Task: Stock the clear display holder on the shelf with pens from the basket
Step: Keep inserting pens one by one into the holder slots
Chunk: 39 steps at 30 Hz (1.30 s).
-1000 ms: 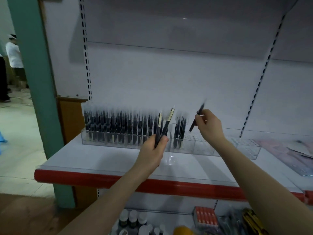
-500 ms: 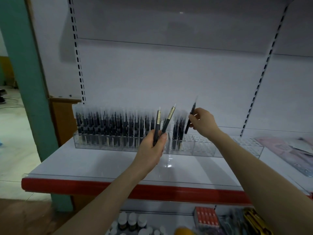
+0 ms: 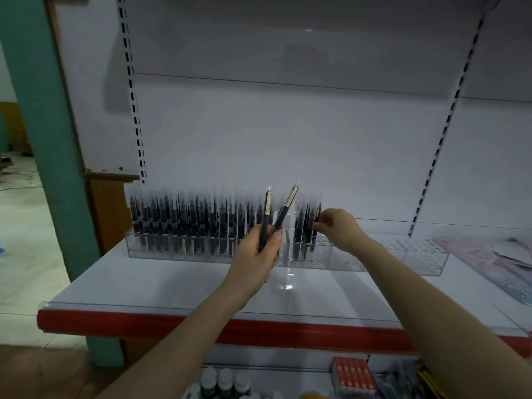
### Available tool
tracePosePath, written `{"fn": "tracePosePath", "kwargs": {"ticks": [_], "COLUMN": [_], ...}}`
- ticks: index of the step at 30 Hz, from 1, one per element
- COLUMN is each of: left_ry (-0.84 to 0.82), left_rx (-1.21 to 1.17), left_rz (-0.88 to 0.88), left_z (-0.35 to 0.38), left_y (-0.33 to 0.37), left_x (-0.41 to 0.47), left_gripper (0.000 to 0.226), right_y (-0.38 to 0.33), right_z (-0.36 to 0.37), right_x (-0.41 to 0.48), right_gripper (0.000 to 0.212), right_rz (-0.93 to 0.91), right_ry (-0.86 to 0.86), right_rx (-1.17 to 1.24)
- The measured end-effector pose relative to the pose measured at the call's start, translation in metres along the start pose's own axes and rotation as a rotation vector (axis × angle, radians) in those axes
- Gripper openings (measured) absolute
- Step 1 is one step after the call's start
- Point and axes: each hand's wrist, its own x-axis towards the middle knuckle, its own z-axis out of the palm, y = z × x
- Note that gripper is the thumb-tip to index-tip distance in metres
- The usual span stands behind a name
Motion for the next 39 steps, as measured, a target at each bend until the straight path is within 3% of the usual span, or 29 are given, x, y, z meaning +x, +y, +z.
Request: {"fn": "tracePosePath", "kwargs": {"ticks": [4, 7, 10, 13, 16, 23, 27, 30, 36, 39], "left_ry": [0.0, 0.001, -0.001, 0.003, 0.004, -0.029, -0.011, -0.029, -0.041, -0.012], "left_rx": [-0.014, -0.037, -0.058, -0.065, -0.126, -0.165, -0.175, -0.155, -0.197, -0.239], "left_rz": [-0.009, -0.027, -0.032, -0.04, -0.051, -0.027, -0.036, -0.029, -0.065, -0.141], "left_z": [-0.001, -0.002, -0.003, -0.004, -0.003, -0.004, -0.005, -0.006, -0.003, -0.008], "left_y": [-0.001, 0.001, 0.004, 0.008, 0.014, 0.026, 0.031, 0.035, 0.04, 0.032], "left_x": [-0.003, -0.006, -0.01, -0.015, -0.022, -0.039, -0.043, -0.042, -0.038, -0.033], "left_gripper": [0.022, 0.013, 0.011, 0.01, 0.011, 0.015, 0.013, 0.011, 0.033, 0.039], "right_y": [0.002, 0.003, 0.004, -0.005, -0.022, -0.048, -0.043, -0.034, -0.028, -0.022], "right_z": [0.001, -0.001, -0.005, -0.012, -0.011, 0.004, 0.01, 0.014, 0.009, 0.002], "right_x": [0.001, -0.001, -0.012, -0.033, -0.06, -0.098, -0.101, -0.098, -0.093, -0.087], "right_gripper": [0.029, 0.011, 0.04, 0.02, 0.014, 0.007, 0.012, 0.023, 0.028, 0.016], "right_rz": [0.012, -0.001, 0.005, -0.063, -0.158, -0.306, -0.519, -0.725, -0.694, -0.516], "right_ry": [0.002, 0.005, 0.102, 0.313, 0.307, 0.302, 0.499, 0.505, 0.484, 0.476], "right_rx": [0.014, 0.072, 0.196, 0.375, 0.536, 0.655, 0.321, 0.044, 0.046, 0.217]}}
